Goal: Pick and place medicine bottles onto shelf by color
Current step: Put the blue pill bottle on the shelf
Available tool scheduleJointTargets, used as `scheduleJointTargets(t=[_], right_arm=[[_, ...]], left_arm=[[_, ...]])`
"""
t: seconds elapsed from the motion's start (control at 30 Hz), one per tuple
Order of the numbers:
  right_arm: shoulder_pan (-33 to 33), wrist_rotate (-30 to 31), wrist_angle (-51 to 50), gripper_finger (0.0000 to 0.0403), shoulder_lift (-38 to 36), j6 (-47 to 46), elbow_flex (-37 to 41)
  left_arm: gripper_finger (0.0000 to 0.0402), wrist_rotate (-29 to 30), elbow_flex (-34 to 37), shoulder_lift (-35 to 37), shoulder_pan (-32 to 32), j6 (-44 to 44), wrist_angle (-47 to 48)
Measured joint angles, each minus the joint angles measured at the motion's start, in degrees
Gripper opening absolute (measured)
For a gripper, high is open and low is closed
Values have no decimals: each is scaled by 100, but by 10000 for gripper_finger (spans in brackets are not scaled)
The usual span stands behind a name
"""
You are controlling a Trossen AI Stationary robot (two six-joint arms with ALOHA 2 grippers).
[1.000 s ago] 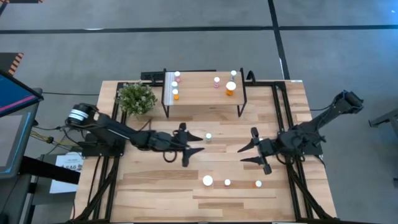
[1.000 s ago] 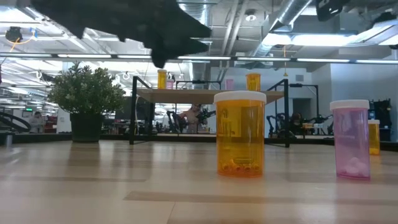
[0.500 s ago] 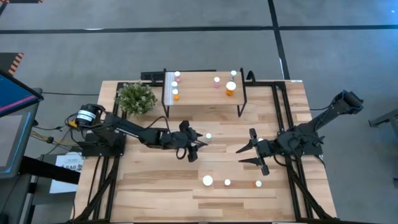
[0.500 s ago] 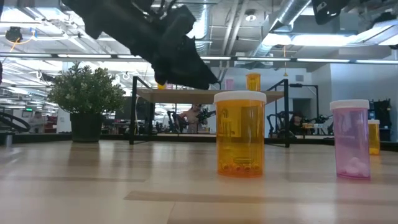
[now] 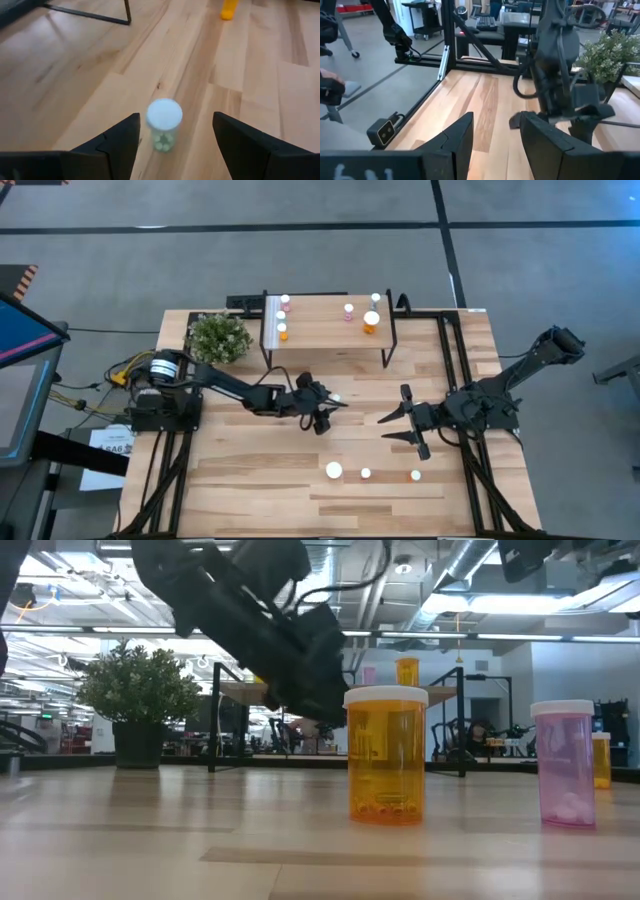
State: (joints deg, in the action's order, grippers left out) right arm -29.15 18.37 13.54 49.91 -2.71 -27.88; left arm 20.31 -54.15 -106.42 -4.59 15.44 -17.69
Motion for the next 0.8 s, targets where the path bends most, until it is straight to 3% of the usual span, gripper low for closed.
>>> scheduleJointTargets(t=[0.17, 0.4, 0.8], right_arm=[[3, 0, -77, 181, 0, 64, 0], [0, 0, -127, 184, 0, 64, 0], [0, -2, -128, 178, 0, 39, 0]], left_arm=[[239, -92, -276, -503, 93, 120, 35], [223, -75, -411, -650, 83, 130, 33], [86, -125, -434, -650, 84, 245, 39]])
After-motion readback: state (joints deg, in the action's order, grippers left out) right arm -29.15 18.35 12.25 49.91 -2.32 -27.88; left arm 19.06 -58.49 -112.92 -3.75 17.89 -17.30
